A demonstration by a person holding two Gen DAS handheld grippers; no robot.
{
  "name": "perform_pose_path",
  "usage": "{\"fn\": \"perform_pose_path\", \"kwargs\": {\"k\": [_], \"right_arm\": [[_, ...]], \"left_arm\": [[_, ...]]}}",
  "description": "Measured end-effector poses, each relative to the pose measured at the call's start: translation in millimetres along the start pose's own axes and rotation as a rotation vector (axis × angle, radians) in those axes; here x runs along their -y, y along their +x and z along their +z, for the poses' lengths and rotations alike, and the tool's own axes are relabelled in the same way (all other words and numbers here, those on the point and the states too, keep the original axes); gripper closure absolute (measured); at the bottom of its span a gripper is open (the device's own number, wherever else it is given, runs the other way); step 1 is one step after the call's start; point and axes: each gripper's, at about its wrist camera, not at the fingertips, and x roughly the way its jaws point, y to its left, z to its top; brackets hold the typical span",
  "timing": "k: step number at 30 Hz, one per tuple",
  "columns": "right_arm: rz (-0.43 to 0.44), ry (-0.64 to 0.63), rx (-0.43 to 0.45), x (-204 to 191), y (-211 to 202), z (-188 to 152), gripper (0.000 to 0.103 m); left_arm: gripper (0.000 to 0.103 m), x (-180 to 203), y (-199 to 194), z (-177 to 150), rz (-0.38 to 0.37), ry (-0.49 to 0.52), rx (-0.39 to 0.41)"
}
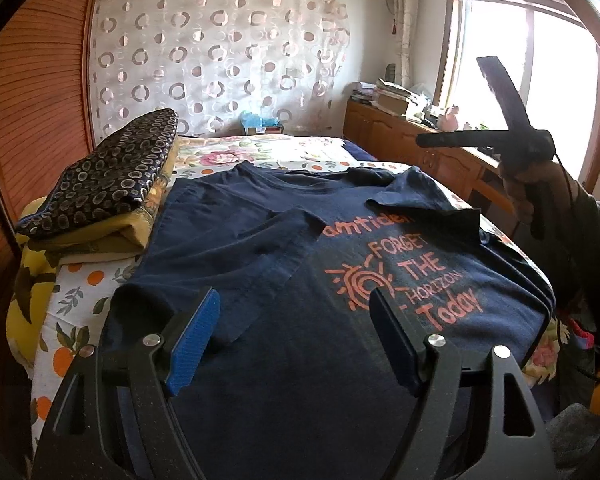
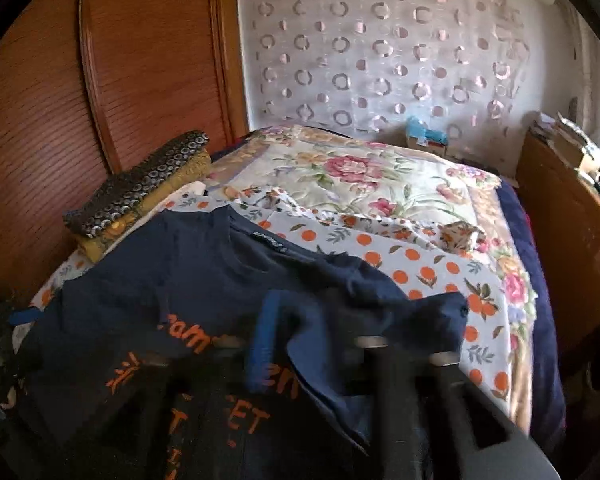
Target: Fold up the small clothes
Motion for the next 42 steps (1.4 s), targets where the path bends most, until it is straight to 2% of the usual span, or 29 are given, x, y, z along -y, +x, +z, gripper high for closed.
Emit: {"fn": "perform_pose_path", "kwargs": {"k": [3,8,12,16,19,20,23,26,32,36,38,42], "right_arm": [[-0.010,0.000,-0.004,1,-3,-13,0.057],[-0.061,-0.001,-0.066,-3,-16,-38,0.057],[-0.058,-0.012,-0.110,-10,-20,-65,0.057],[-0.031,-0.034,-0.140,-21,-17,-77,0.057],[-0.042,-0.070,-0.150,-29,-16,-82,0.057],[-0.053,-0.086,-0.158,-32,-14,-83,0.060],[-0.087,-0.118,-0.168,-33,-9,-87,0.093],[-0.042,-0.112,-0.133,-34,-25,-88,0.094],[0.009,-0.089,-0.137,-29,-41,-106,0.093],[0.033,-0.074,-0.153,-28,-42,-108,0.067],[0.022,-0.077,-0.146,-29,-43,-105,0.060],[0.017,-0.064,-0.104,-26,-47,-96,0.059]], "left_arm": [[0.025,-2,-1,1,0.000,-0.005,0.001],[0.025,-2,0,1,-0.002,-0.003,0.001],[0.025,-1,4,2,-0.002,0.001,-0.003],[0.025,1,7,4,0.002,0.007,-0.014],[0.025,1,7,4,0.001,0.006,-0.013],[0.025,1,7,4,0.001,0.007,-0.014],[0.025,1,7,4,0.006,0.008,-0.016],[0.025,-1,7,5,0.009,0.004,-0.016],[0.025,-6,6,10,0.016,-0.001,-0.009],[0.025,-9,7,14,0.027,0.011,-0.006],[0.025,-12,10,19,0.035,0.015,-0.005],[0.025,-20,17,32,0.040,0.024,-0.007]]}}
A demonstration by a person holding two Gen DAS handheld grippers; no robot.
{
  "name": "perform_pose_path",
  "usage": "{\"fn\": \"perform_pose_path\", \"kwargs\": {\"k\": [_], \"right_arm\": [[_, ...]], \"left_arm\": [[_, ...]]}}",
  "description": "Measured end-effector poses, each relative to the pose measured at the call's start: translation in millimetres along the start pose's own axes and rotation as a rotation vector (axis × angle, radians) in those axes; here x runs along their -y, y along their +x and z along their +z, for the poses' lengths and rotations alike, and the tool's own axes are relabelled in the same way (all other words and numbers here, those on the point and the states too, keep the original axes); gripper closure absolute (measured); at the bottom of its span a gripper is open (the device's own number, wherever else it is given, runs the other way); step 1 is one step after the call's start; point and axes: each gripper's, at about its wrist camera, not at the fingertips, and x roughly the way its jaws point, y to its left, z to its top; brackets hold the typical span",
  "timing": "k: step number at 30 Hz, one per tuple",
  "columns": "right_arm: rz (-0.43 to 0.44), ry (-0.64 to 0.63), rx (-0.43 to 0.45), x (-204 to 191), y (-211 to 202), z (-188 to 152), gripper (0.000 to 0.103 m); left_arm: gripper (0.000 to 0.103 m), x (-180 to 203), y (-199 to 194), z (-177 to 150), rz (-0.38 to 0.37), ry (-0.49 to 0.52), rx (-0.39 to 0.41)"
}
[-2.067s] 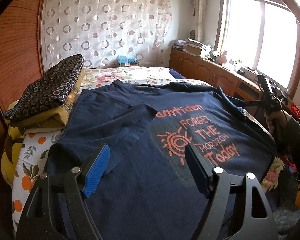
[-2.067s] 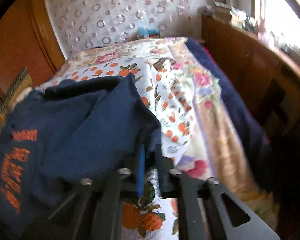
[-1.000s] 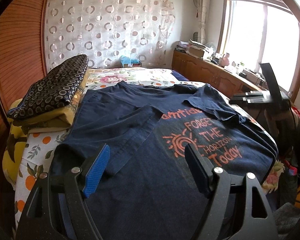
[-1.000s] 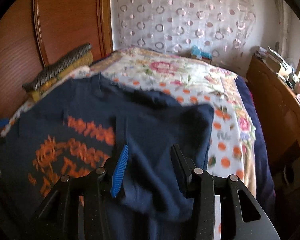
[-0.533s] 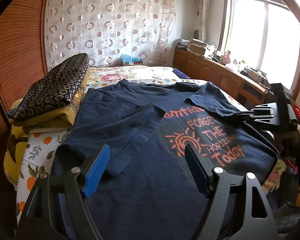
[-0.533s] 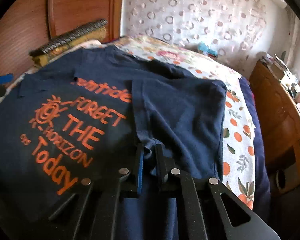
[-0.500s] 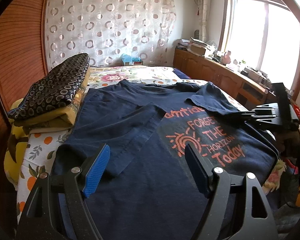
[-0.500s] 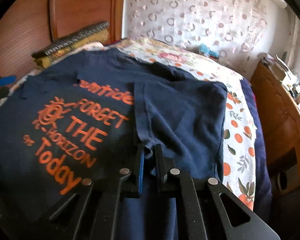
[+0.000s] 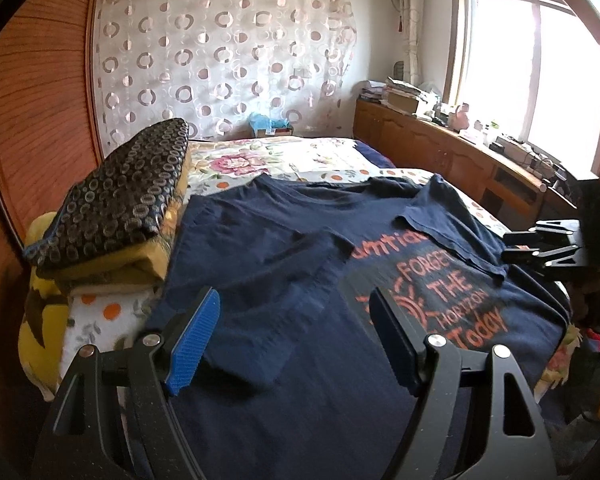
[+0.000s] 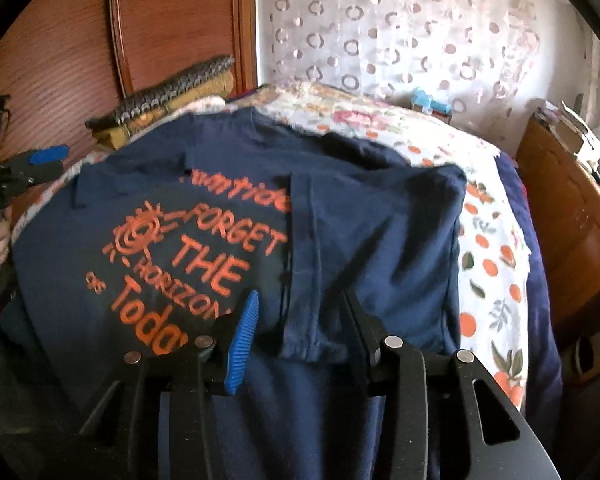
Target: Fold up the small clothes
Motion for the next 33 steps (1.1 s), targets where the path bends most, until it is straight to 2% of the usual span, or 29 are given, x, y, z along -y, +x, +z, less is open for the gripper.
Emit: {"fn": "perform_pose_path", "kwargs": {"k": [7,8,10,13,16,24,29,33], "right_arm": [[-0.087,0.030,0.013,27,19,19,0.058],[-0.100,0.036,0.011,33,25,22,0.058],[-0.119,0.051,0.009,44,36,29,0.058],[-0.136,0.065,-0.006,59,54,38,0.058],[-0.135,0.073,-0.022,70,72,47,0.058],[-0.127,0.021,-0.061,78,109,61,0.058],[-0.099,0.001,-0.072,84,122,63,0.058],[-0.073,0.006,-0.063,89,121,61,0.058]], "left_arm": [[0.026,-23,33,41,0.011,0.058,-0.042],[0.027,-27,41,48,0.017,0.068,-0.052],[0.038,-34,55,61,0.033,0.086,-0.081],[0.045,-40,77,77,0.041,0.115,-0.127],[0.050,-47,103,91,0.050,0.130,-0.191],[0.053,-57,176,115,0.142,0.208,-0.374],[0.057,-66,205,120,0.198,0.243,-0.461],[0.058,-72,219,117,0.203,0.245,-0.511]]}}
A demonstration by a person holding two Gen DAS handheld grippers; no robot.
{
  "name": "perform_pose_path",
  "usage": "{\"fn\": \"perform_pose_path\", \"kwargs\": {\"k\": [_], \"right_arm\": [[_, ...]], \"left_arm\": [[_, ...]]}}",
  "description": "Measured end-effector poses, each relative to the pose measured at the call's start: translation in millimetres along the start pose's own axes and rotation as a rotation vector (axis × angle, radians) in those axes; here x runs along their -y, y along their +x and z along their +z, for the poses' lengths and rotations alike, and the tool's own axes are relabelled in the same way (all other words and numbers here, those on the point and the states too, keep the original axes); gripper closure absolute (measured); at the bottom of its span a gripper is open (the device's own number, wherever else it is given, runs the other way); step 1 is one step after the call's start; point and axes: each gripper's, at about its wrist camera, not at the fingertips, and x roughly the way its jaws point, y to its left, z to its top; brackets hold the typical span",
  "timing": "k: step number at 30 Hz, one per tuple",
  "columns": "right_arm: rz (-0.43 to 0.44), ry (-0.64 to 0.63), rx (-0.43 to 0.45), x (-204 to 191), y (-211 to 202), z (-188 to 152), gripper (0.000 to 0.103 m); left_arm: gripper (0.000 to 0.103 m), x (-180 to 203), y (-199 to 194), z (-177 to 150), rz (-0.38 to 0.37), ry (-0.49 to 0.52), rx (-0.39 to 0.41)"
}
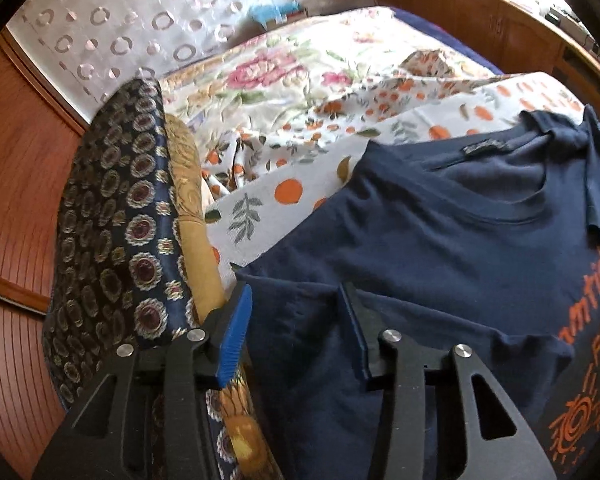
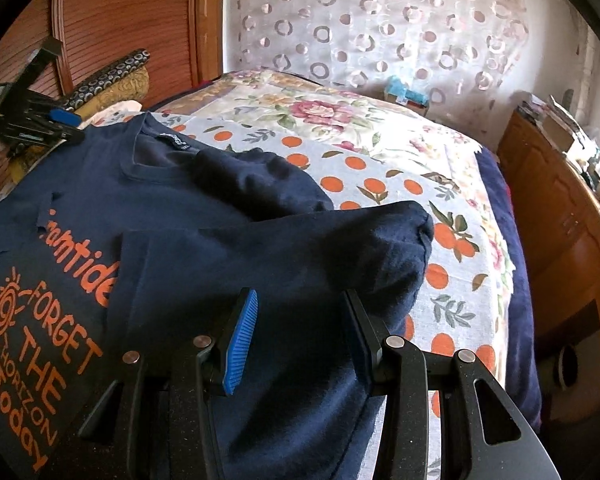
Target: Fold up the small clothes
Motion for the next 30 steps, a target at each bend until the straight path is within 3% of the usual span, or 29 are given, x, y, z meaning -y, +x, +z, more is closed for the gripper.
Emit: {"fn": "perform_pose_path", "kwargs": {"k": [5,8,9,10,13,17,21,28,30], "right_arm": [[0.018,0.017,0.002,2,-2,-2,0.058],[0.030,0.029,0.000,5,-2,-3,0.058],[0.030,0.033,0.001,5,-2,-2,0.058],[0.026,0.034,0.001,6,-2,-3,0.058],[0.008,0.040,0.008,6,-5,-3,0.058],[-0.026,0.051,0.018,10,-11,-3,0.058],[-0.059,0.076,0.020,23,-11,1,0.047],[-0.091,0.151,-0.032,54,7,7,0.047],[-0.064,0.187,-0.048,62,14,9,0.047]], "left_arm": [[0.063,-7,5,1,-0.056,-0.035,-0.005],[0.083,-10,4,-1,-0.110,-0.048,0.001],[0.096,-10,3,-2,-0.111,-0.047,-0.001],[0.098,-10,2,-3,-0.102,-0.043,0.000],[0.099,-10,-11,-5,-0.047,-0.034,0.053],[0.099,-32,-50,-6,-0.012,-0.098,0.181],[0.099,-46,-73,-10,-0.013,-0.125,0.244],[0.099,-44,-106,-27,-0.039,-0.134,0.351],[0.099,-40,-112,-31,-0.051,-0.132,0.366]]}}
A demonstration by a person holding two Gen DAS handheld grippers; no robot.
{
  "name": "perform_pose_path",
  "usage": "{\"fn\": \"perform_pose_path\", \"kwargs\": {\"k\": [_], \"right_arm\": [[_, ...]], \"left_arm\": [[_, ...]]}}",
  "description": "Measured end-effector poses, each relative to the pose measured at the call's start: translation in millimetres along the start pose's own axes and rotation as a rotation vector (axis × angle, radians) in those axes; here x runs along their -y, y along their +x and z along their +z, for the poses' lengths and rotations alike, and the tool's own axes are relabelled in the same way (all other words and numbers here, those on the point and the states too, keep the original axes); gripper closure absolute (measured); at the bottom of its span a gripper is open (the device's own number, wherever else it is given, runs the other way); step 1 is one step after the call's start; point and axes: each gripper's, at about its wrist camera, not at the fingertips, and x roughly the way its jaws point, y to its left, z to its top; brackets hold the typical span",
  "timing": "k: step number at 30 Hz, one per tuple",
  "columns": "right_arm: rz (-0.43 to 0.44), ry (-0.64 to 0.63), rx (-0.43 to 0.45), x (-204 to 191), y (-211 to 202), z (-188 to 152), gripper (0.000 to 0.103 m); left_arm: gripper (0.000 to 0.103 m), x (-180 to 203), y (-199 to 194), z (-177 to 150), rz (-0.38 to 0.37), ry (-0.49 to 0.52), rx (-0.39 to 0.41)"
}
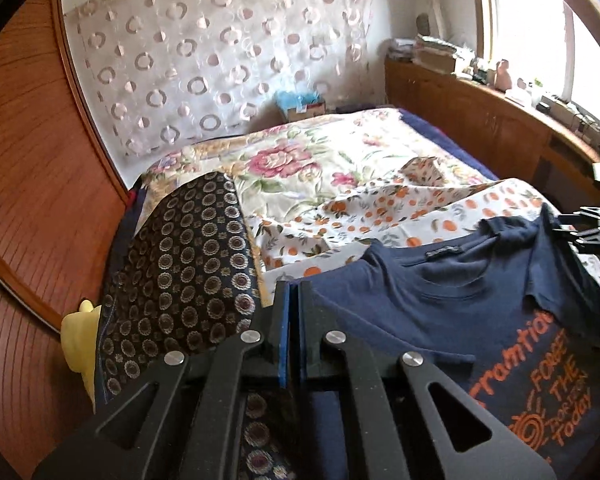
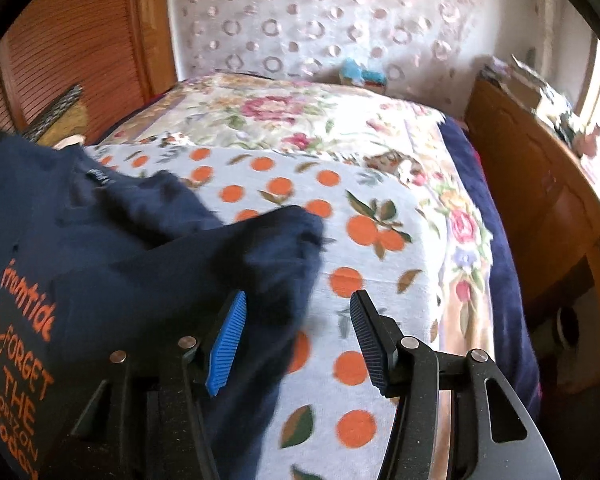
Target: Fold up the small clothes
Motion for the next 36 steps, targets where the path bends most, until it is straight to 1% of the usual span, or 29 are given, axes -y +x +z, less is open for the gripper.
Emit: {"fn": "perform_pose_path", "kwargs": {"k": [2,5,7,8,9,11,12,16,19,22,25,29,32,34,36], "right_arm": [[0.025,0.034,-0.011,6,6,5,0.047],[0.056,0.044,-0.017,6,12,16,0.047],[0.096,0.038,-0.021,0,16,21,0.069],[0.121,0.020,-0.022,-6,16,24,0.093],[0.119,-0.003,-0.011,-9,14,24,0.096],[0.122,-0.047,0.035,-24,-1,25,0.097],[0.127,-0.043,0.065,-28,-11,25,0.097],[0.123,-0.059,0.204,-47,-67,15,0.098],[0.126,-0.059,0.285,-55,-109,-5,0.098],[0.133,-0.068,0.336,-63,-141,-30,0.098],[0.131,-0.072,0.367,-61,-170,-66,0.098],[0.120,-0.059,0.375,-65,-189,-112,0.098],[0.129,-0.030,0.366,-62,-200,-150,0.098],[0.128,-0.017,0.357,-63,-213,-167,0.098],[0.119,-0.006,0.340,-62,-225,-183,0.098]], "left_arm": [[0.099,4,-4,-2,-0.014,0.001,0.013],[0.099,9,-13,-8,-0.035,-0.001,0.032],[0.099,13,-24,-13,-0.055,-0.012,0.058],[0.099,14,-27,-14,-0.065,-0.016,0.066],[0.099,17,-32,-17,-0.075,-0.019,0.075],[0.099,23,-44,-25,-0.087,-0.024,0.098],[0.099,26,-52,-30,-0.095,-0.025,0.111],[0.099,35,-85,-52,-0.126,-0.042,0.159],[0.099,37,-107,-70,-0.147,-0.063,0.193],[0.099,37,-125,-93,-0.151,-0.086,0.211],[0.099,37,-140,-113,-0.149,-0.104,0.220],[0.099,32,-160,-146,-0.148,-0.147,0.238],[0.099,23,-168,-173,-0.146,-0.212,0.241],[0.099,18,-172,-186,-0.146,-0.251,0.240],[0.099,17,-176,-195,-0.147,-0.268,0.232]]}}
